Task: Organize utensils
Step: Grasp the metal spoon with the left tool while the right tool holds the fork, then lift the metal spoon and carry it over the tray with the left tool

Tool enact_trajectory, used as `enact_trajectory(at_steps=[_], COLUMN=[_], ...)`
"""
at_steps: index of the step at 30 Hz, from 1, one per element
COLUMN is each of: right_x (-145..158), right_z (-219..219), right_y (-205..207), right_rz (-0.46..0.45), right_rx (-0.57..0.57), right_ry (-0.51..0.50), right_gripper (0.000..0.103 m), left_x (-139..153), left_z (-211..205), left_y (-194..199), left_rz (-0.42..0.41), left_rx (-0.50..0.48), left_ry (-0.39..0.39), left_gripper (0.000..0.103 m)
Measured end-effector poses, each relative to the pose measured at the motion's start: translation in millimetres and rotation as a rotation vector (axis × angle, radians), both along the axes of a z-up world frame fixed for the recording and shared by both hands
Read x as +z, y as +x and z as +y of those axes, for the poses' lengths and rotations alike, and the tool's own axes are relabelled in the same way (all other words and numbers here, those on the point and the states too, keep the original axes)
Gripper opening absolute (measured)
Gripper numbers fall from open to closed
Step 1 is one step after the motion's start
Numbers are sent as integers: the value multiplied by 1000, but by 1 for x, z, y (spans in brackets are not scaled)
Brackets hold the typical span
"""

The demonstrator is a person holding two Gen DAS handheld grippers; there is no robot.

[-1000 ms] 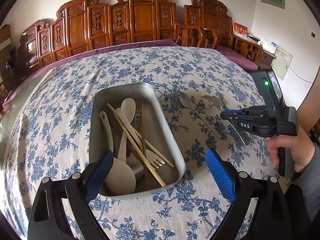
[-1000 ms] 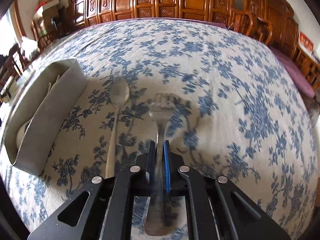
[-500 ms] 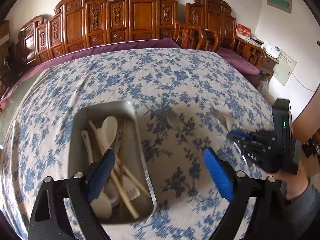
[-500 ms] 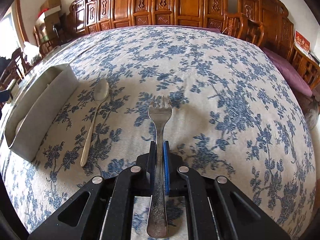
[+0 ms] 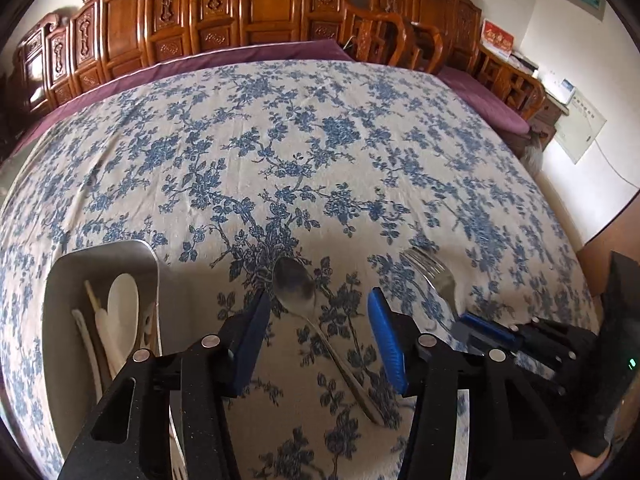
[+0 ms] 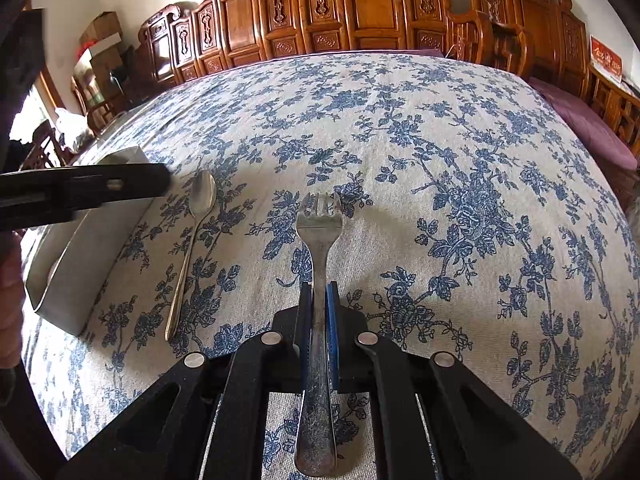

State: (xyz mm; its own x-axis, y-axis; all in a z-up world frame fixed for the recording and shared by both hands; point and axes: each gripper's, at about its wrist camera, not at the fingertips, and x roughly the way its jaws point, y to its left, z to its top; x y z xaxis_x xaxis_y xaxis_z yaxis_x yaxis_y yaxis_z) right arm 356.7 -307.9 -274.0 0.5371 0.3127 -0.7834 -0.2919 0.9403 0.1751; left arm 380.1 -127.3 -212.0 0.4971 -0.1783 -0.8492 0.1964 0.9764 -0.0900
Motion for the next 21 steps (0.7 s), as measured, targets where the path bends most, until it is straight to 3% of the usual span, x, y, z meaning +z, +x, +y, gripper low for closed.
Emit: enact_trajectory(at_steps=[2,7,12,16,21], right_x=[0,0,0,0,0], right_z=[0,0,0,0,-1], right_y=[1,2,2,3,3], right_rz=[0,1,4,4,5], right_rx=[1,5,3,3,3], right_ry=[2,4,15,18,20], right_gripper=[9,9,9,9,9], left_x=[-5,-15,-25,-34,-40], left_z=[-2,-3,0,-1,0], left_y=[7,21,26,28,30], left_rz=[14,28,58,83,84], left_rx=[8,32,50,51,60], left_ry=[20,76,98,105,107], left_gripper=[43,42,41,31,30])
